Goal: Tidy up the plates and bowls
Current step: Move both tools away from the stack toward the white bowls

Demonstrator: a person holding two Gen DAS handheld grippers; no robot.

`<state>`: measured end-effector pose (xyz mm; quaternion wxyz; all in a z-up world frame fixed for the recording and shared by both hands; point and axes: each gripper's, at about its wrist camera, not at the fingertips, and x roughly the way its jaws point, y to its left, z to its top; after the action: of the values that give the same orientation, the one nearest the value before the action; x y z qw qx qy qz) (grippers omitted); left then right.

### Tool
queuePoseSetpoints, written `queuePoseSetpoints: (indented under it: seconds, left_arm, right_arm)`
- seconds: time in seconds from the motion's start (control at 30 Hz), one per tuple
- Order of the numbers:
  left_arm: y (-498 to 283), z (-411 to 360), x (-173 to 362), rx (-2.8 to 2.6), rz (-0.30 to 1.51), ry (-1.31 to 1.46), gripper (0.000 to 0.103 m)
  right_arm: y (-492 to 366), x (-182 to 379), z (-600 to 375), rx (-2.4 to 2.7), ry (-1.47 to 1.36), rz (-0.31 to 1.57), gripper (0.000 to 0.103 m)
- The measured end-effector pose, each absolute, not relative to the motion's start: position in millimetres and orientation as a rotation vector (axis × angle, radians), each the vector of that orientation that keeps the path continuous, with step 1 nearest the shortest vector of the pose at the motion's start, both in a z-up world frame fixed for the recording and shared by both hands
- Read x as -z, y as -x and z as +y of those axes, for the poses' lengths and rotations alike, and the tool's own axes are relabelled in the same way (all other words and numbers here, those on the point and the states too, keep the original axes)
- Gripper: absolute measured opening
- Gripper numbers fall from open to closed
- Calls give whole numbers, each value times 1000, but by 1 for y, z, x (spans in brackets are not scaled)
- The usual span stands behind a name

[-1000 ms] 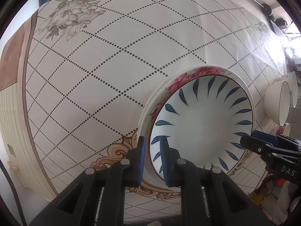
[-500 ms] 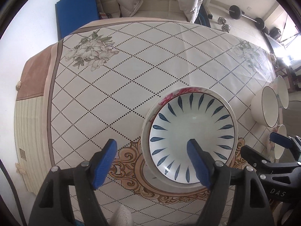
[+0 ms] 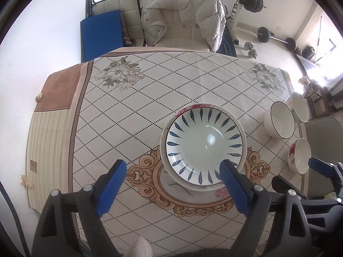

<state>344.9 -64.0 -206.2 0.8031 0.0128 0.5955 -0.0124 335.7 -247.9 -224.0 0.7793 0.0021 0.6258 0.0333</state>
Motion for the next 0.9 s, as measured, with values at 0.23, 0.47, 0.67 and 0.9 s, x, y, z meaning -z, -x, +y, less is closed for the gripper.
queuePoseSetpoints:
  seconds: [0.23, 0.47, 0.67, 0.9]
  left_arm:
    - [-316, -54, 181, 24, 1225, -20, 89]
    - [-299, -40, 165, 47, 1191, -18, 89]
    - [-292, -32, 149, 98, 1142, -9, 89]
    - [-284, -51, 129, 183, 946, -77, 89]
  right_arm:
    - [-297, 183, -242, -68, -2, 1273, 100]
    - [-275, 157, -226, -65, -20, 1226, 100]
    - [-262, 142, -216, -94, -92, 1173, 100]
    - [-242, 144, -237, 67, -109, 1105, 100]
